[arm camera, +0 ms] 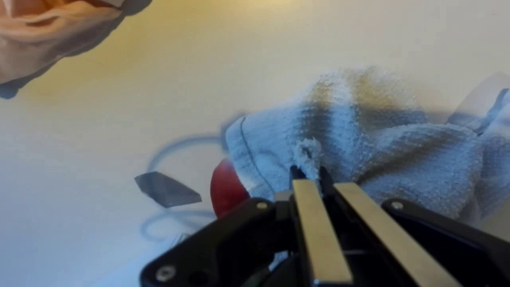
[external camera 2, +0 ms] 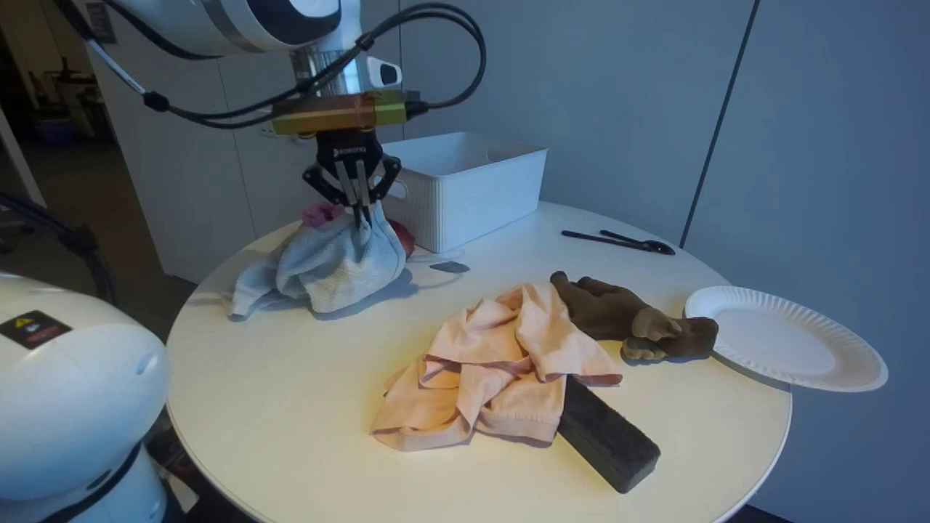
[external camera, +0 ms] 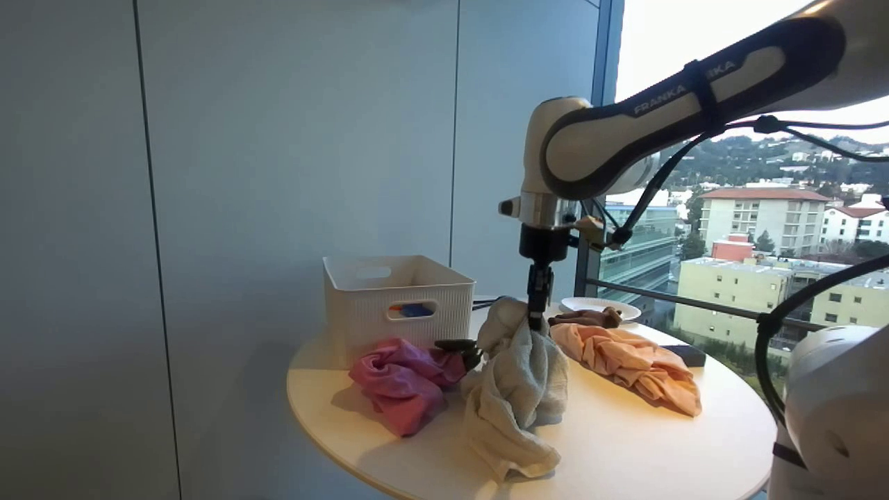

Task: Put all the clothing and two plush toys into the basket

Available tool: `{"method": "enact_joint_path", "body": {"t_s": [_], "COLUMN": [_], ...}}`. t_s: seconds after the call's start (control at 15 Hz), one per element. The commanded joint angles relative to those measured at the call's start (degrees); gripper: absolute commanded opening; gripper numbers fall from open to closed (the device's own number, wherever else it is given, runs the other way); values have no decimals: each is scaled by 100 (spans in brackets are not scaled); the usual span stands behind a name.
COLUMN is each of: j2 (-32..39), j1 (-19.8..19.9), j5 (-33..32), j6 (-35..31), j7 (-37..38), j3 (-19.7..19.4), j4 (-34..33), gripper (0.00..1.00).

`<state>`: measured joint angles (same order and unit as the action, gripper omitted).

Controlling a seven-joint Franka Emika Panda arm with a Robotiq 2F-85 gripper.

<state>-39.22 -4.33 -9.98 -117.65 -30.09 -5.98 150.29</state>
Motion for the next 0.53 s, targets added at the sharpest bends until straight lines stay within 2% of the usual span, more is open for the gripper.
{"method": "enact_joint_path", "body": {"t_s": [0.0, 0.13, 0.27, 0.4, 0.47], "j2": [-1339, -1806, -1887, -1569, -1161], "j1": [-132, -286, -494, -675, -668], "j5": [-140, -199, -285, -355, -462], "j6": [372, 559, 402, -215, -707], "j7": [-141, -100, -24, 238, 458], "j3": [123, 301, 541, 888, 1103], "j4": [-108, -354, -612, -881, -1079], "gripper": [7, 6, 5, 5, 6]}}
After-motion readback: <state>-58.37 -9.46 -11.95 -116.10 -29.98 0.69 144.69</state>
